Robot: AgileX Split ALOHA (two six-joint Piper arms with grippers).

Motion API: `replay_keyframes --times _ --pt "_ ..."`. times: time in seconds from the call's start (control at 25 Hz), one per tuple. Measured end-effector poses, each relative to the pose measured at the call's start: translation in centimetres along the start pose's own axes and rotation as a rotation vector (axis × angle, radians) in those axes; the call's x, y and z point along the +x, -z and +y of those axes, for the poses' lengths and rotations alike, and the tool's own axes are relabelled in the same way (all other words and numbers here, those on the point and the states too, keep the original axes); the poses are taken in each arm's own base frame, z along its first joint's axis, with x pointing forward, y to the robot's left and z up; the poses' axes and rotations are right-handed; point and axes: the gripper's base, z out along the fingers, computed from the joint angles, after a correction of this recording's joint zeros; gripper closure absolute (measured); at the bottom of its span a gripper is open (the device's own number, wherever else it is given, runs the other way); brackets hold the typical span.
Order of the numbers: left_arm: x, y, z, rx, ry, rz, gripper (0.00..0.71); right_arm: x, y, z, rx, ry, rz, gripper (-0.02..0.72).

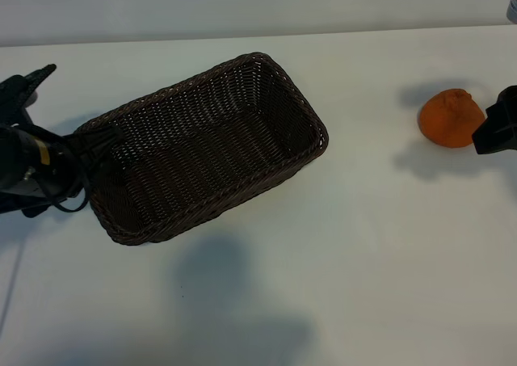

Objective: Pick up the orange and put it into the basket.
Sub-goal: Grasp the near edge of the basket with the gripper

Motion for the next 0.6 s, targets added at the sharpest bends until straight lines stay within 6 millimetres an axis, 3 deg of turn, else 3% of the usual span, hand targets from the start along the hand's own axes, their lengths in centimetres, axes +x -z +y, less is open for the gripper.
replay_keyframes --times 0.6 --pt "0.8 -3.4 -0.7 -0.018 0.003 0.097 0.118 0.0 0.0 0.0 -0.001 -0.001 -0.001 0.108"
